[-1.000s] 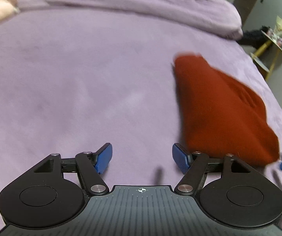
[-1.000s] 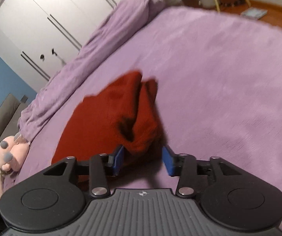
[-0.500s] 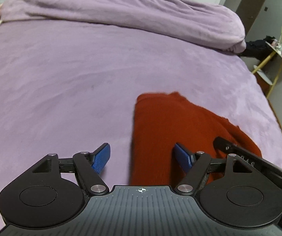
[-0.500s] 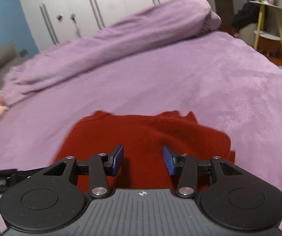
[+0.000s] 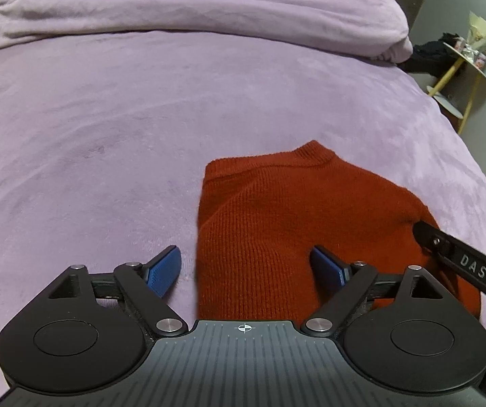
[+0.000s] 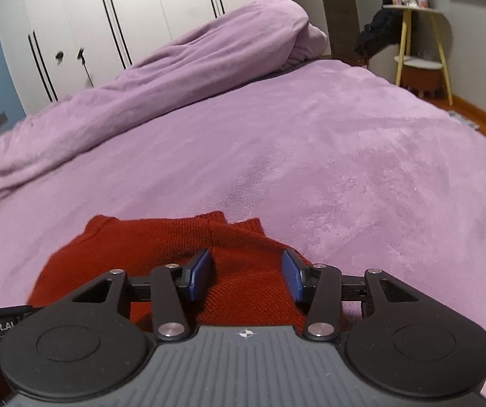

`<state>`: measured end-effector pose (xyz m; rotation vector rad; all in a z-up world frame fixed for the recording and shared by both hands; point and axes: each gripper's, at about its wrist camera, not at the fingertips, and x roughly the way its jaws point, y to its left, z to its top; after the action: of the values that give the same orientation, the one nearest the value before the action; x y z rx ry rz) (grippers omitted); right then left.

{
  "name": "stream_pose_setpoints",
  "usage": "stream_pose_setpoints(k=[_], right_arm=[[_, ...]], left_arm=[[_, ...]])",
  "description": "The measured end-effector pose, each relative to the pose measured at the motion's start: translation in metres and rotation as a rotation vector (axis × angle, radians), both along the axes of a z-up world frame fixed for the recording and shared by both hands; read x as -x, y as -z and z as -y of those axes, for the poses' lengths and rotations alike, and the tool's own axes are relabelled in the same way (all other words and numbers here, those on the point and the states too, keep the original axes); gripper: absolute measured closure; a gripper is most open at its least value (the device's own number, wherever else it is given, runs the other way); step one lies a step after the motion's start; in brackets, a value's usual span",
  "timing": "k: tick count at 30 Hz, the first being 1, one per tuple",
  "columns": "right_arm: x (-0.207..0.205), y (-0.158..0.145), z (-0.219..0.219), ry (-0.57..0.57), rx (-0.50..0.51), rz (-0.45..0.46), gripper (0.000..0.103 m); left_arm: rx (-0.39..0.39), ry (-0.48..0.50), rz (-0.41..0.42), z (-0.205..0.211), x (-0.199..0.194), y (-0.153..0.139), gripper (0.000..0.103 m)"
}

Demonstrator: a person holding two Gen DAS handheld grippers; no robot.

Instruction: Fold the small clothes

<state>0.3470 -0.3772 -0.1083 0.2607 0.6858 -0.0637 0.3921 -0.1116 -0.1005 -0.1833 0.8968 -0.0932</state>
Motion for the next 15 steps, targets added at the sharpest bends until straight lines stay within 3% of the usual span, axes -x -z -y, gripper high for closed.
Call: stream_pose_setpoints(k=[5, 7, 10, 12, 15], right_arm=[[0.008, -0.005, 0.0, -0.013, 0.002, -0.008, 0.049], [0.026, -0.016, 0.002, -0.045, -0.022, -0.014, 0.033], [0.086, -0.034, 0.014, -0.102, -0.114, 0.036, 0.021], [0.132, -0.031, 0.029, -0.102, -0.233, 0.046, 0.021], [0.179, -0.019, 0.048, -0.037, -0.337, 0.017, 0.021]], left_arm=[[0.0, 0.009, 0.007, -0.004, 0.011, -0.006, 0.013], [0.042, 0.045, 0.001, -0.014, 0.027, -0.014, 0.014], [0.097, 0.112, 0.047, -0.038, 0.074, -0.026, 0.014], [0.126, 0.114, 0.083, -0.054, 0.112, -0.028, 0.014], [0.186, 0.089, 0.052, -0.069, 0.151, -0.022, 0.016]])
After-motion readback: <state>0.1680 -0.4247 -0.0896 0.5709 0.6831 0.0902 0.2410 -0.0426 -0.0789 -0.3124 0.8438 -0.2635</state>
